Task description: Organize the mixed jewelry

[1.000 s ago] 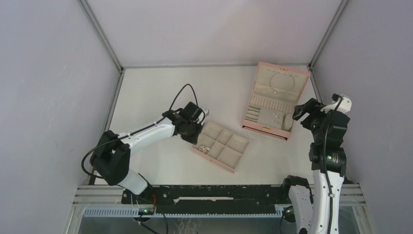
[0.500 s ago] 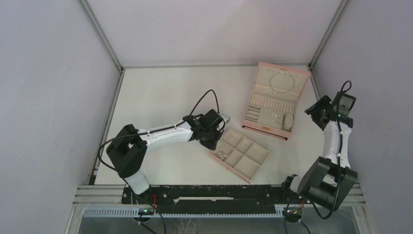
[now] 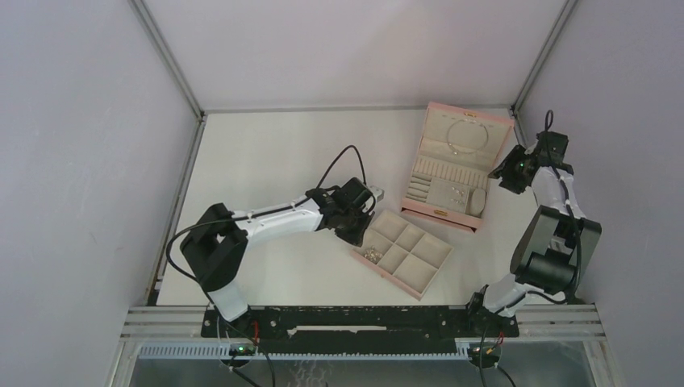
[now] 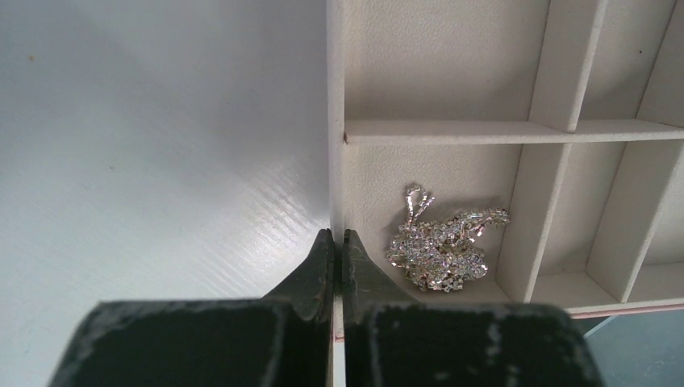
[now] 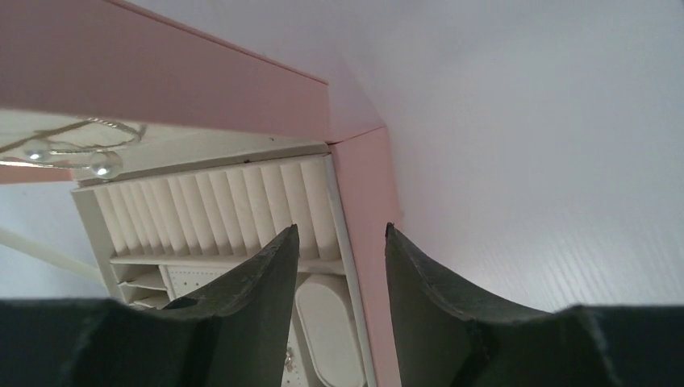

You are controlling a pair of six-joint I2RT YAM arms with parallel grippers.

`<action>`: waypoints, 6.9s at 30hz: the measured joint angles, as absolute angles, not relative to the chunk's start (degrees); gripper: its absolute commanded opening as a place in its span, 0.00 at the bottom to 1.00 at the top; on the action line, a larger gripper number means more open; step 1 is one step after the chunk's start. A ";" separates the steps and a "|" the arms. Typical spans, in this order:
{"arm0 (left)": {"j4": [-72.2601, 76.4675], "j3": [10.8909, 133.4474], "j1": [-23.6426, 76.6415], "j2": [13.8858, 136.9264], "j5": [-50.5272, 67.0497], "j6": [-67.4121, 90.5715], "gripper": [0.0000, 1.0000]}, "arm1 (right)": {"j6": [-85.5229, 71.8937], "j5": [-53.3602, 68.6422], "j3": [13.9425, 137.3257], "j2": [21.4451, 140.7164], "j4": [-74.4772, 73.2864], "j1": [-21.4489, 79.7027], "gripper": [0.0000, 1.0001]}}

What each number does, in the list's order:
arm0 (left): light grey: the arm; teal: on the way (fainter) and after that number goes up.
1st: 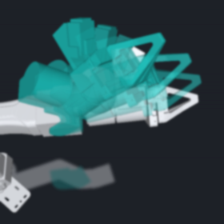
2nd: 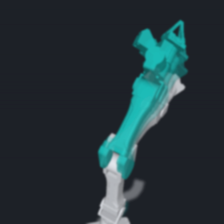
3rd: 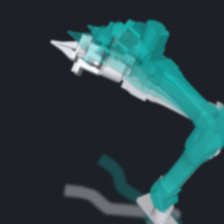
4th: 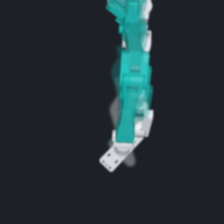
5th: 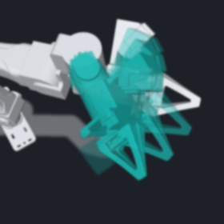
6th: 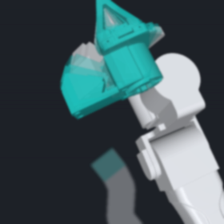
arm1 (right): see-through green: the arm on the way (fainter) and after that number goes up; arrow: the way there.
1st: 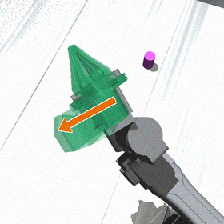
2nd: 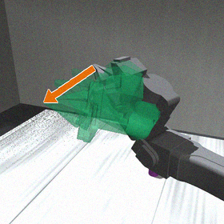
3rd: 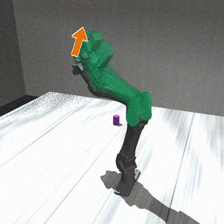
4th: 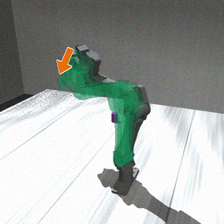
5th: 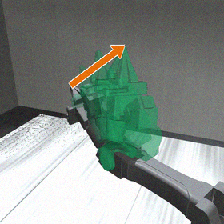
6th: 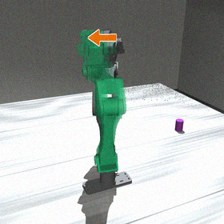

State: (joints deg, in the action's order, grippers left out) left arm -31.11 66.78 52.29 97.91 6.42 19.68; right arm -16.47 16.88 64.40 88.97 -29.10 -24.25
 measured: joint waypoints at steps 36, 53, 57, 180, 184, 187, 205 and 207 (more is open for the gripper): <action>-34.28 70.22 52.34 99.26 5.15 16.08 0.00 | -17.41 9.93 60.27 89.54 -27.40 -17.52 0.00; -29.47 64.55 43.33 98.41 4.47 9.43 0.00 | -32.12 4.84 45.01 73.67 -25.47 -8.54 0.00; -28.29 65.28 43.20 99.44 4.25 8.38 0.00 | -32.27 5.17 44.05 72.49 -25.47 -8.99 0.00; -13.78 64.47 40.82 104.12 8.71 14.17 0.00 | -30.37 8.71 43.44 74.28 -20.40 -10.33 0.00; -13.72 64.20 40.84 103.90 8.71 15.97 0.00 | -30.44 8.71 43.44 74.30 -20.34 -10.28 0.00; -13.37 63.07 40.95 103.04 9.06 16.99 0.00 | -30.50 8.73 43.44 74.35 -20.27 -10.22 0.00; -16.62 62.54 42.61 101.93 10.55 16.47 0.00 | -31.33 9.04 43.44 74.91 -19.25 -9.69 0.00; -17.10 62.54 42.70 101.93 10.76 16.47 0.00 | -31.46 9.06 43.44 74.98 -19.16 -9.63 0.00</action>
State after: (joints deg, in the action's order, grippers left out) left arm -17.10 62.54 42.70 101.93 10.76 16.47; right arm -31.46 9.06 43.44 74.98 -19.16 -9.63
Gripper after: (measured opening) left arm 0.014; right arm 0.017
